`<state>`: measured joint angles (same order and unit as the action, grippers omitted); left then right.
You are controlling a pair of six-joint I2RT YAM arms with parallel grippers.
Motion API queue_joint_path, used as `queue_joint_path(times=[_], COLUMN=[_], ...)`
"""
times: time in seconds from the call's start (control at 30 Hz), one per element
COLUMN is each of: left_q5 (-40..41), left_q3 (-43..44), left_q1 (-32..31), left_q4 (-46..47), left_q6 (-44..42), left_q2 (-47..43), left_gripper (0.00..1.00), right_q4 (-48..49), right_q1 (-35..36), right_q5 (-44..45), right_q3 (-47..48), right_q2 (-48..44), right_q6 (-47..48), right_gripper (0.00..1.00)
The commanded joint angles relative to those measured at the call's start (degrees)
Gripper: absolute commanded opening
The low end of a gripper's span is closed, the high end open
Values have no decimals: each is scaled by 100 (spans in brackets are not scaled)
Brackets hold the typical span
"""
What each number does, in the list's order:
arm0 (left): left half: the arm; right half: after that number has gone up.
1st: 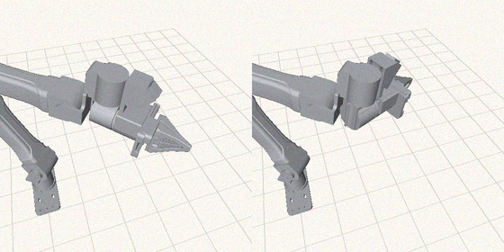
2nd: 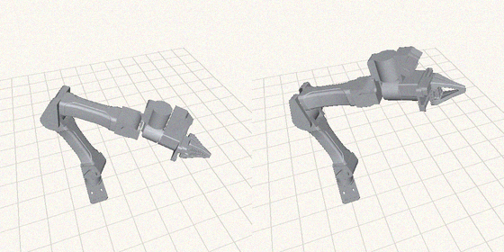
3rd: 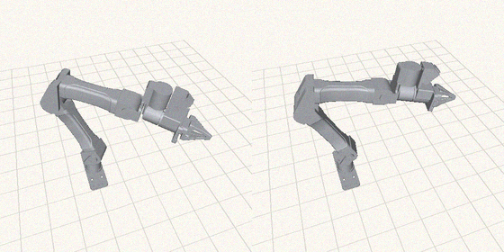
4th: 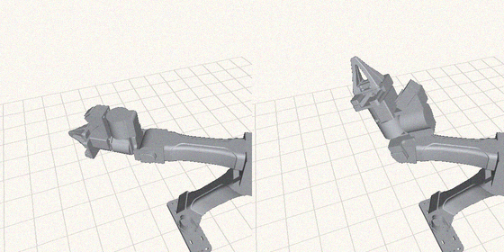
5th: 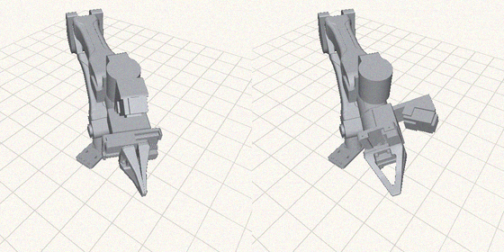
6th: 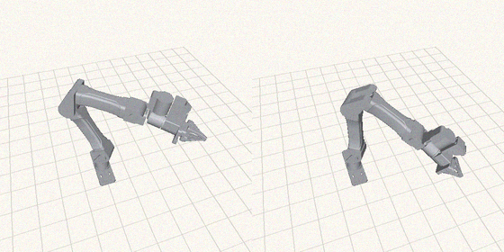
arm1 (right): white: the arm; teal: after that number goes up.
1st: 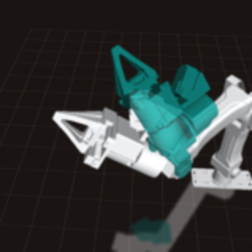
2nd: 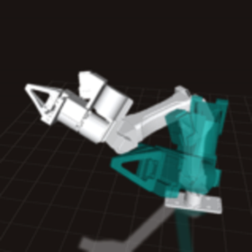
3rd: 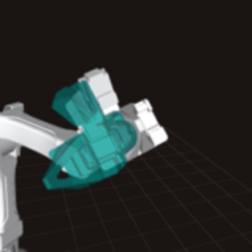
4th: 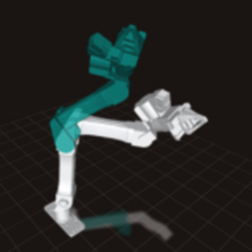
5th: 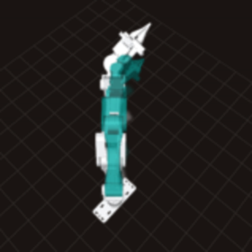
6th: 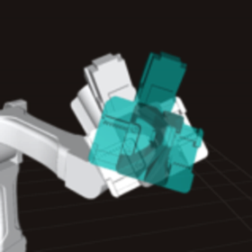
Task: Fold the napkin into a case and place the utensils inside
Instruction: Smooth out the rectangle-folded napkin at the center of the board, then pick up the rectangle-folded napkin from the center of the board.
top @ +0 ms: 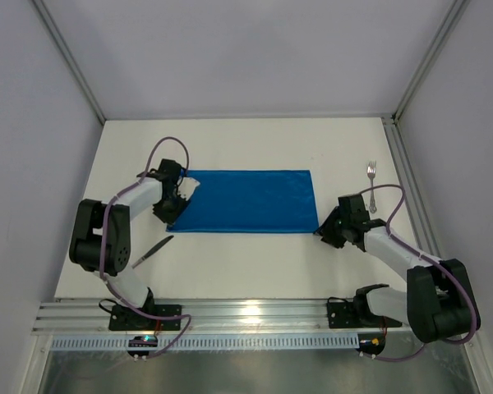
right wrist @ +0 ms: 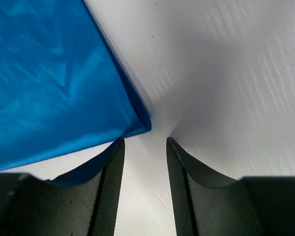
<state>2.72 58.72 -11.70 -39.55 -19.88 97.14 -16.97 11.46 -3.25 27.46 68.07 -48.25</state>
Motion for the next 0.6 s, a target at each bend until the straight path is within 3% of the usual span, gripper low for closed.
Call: queue_joint_path(times=[0.0, 0.4, 0.57], left_q5=[-123, -114, -105], left_q3=[245, 219, 254], left_q1=[72, 107, 107], left_q4=[-167, -158, -202], left_q6=[72, 98, 107], left_q2=[-336, -222, -196], left_gripper=[34, 34, 34], right_q4=[598, 933, 906], right_q1=[-21, -21, -21], right_q5=[-282, 87, 298], right_q3=[-57, -224, -136], right_q2=[267, 497, 523], right_q6=[-246, -440, -334], right_gripper=[45, 44, 36])
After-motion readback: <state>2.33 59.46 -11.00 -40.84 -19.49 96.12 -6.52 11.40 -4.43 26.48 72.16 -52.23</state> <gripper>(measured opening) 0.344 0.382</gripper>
